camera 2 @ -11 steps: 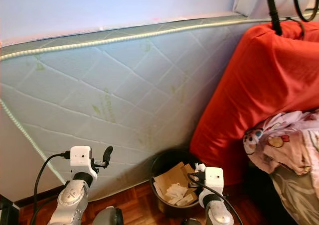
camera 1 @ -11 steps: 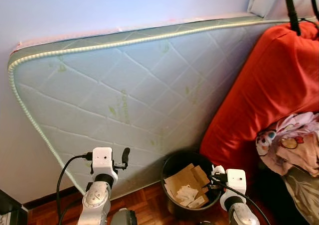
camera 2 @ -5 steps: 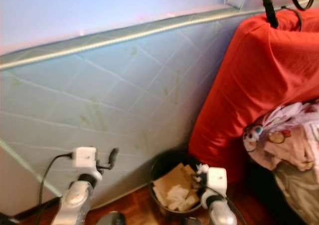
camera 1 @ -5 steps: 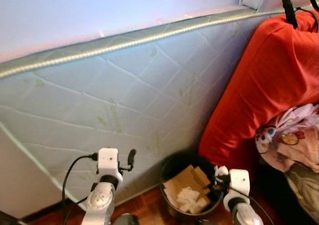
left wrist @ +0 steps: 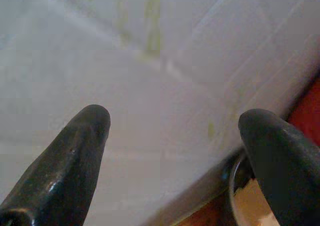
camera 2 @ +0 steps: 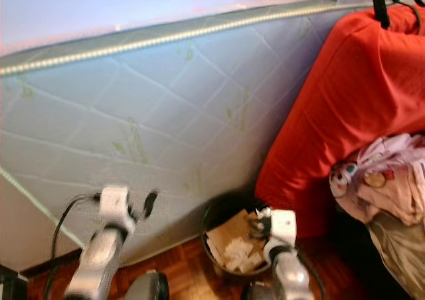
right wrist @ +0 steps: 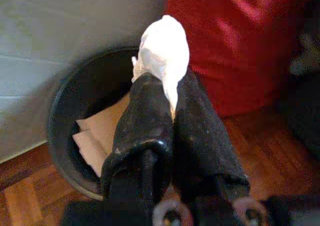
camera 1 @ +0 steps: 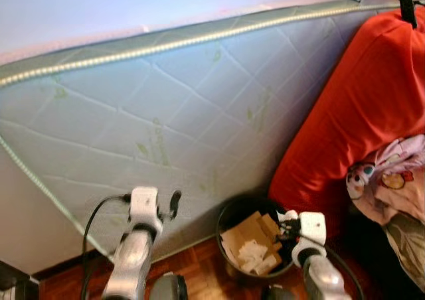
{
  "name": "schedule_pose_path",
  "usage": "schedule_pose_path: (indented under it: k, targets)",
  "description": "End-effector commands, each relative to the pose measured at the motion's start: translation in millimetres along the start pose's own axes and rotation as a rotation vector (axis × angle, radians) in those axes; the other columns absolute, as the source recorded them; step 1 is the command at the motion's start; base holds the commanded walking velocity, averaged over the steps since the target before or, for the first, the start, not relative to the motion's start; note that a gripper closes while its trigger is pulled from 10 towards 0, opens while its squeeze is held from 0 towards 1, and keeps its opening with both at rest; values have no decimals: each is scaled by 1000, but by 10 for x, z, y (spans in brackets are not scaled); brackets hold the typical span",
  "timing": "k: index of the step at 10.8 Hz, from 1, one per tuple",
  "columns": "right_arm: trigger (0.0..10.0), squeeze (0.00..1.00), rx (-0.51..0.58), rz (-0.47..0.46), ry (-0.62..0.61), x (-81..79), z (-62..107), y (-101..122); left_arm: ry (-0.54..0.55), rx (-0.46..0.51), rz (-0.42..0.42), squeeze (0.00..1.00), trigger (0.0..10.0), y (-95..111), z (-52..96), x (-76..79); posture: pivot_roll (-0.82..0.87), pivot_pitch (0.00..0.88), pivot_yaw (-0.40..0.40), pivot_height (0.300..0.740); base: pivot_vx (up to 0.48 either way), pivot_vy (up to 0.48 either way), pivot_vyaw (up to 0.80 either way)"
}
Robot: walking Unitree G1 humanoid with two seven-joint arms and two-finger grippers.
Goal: Clean up the room
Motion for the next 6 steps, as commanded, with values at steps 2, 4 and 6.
schedule_pose_path:
  k: [2,4,6]
  targets:
    - [10000,0,-9,-42,-52,96,-70,124,-12,17,1,0,10000,103,-67,11,11,135,-14,625,0,0,0]
    - [10000,0,-8,-44,-61,116,-127,240,-8,22,6,0,10000,94,9,24,27,177,-18,625,0,0,0]
    - [10000,0,-10,-31,-48,127,-153,299,9,32,21,0,10000,115,150,42,65,227,-31,625,0,0,0]
Point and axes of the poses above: a point about 5 cm out from each wrist's last joint towards the gripper, its own z axis pointing back from the gripper into the wrist, its own y axis along the axis of the wrist's last joint, x = y × z, the point moved 2 cm from there along -z, pointing out of the wrist towards the gripper, and after that the axes turned 4 degrees about -z, right-handed, at the moved point
